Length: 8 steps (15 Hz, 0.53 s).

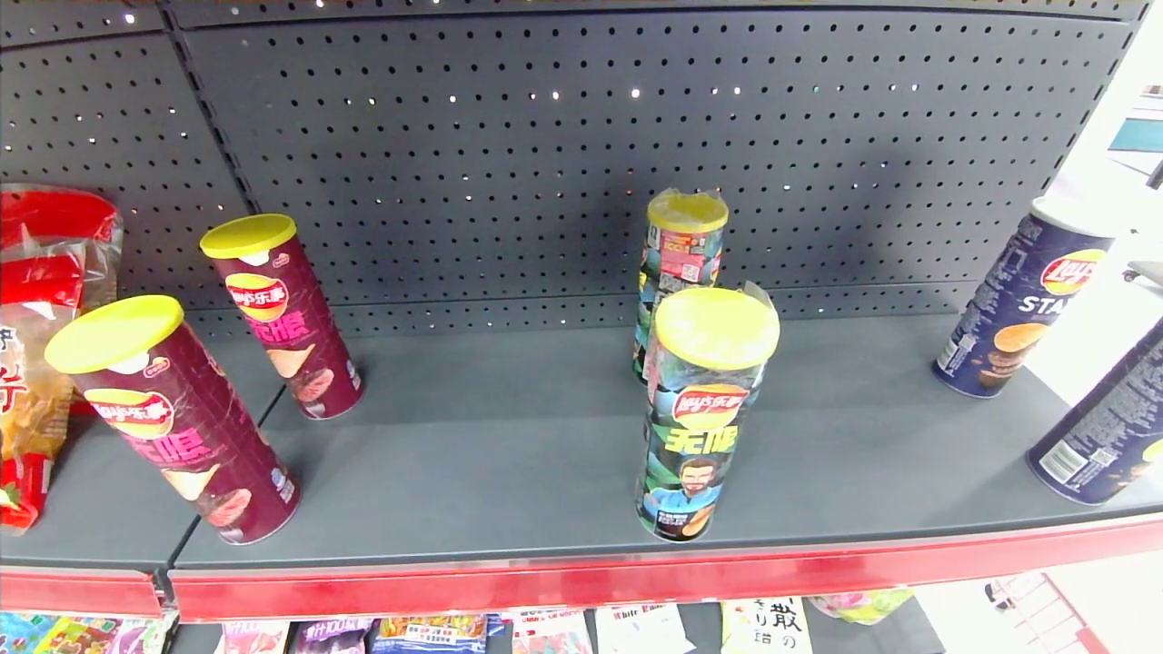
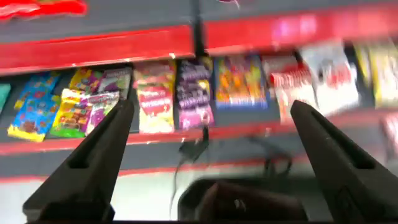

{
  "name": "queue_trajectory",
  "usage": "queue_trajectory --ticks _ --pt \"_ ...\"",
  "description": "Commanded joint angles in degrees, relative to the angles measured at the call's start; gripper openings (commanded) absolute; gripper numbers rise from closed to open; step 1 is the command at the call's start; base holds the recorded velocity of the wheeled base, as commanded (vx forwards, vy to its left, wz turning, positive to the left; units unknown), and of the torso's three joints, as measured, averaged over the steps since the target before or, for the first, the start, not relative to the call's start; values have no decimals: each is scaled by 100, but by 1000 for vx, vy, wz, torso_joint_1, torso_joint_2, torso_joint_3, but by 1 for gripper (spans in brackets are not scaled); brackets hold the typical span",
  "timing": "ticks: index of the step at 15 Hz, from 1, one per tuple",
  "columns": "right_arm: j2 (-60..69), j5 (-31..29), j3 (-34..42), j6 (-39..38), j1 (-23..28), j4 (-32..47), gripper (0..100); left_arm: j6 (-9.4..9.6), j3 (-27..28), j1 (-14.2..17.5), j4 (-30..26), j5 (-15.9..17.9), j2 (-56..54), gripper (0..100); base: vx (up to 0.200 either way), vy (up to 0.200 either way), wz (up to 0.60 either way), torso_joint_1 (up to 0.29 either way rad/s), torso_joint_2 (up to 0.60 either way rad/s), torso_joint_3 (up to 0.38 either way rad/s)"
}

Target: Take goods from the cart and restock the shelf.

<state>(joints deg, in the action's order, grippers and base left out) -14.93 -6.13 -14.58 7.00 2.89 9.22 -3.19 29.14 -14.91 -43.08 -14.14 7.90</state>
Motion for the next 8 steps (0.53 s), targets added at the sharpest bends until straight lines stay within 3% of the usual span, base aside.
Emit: queue_trajectory --ticks 1,3,4,5,6,7,8 --pt "1291 191 667 285 -219 63 100 -419 -356 331 362 -89 -227 100 0 0 0 0 0 0" --pt "1493 262 816 206 -306 63 100 -595 -620 893 379 -1 -245 100 0 0 0 0 0 0" --pt "1493 332 816 162 -306 63 100 -586 -672 867 423 -27 -245 100 0 0 0 0 0 0" --pt "1493 543 869 -287 -306 28 100 -410 -927 867 819 61 -245 100 0 0 0 0 0 0" --pt "1493 552 904 -550 -306 10 100 -375 -1279 867 1513 184 -254 100 0 0 0 0 0 0" --pt "1493 683 1001 -665 -306 -201 100 -278 -1938 867 3130 562 -245 100 0 0 0 0 0 0" --pt "1493 877 1080 -691 -306 -385 100 -50 -2360 867 3895 913 -245 100 0 0 0 0 0 0"
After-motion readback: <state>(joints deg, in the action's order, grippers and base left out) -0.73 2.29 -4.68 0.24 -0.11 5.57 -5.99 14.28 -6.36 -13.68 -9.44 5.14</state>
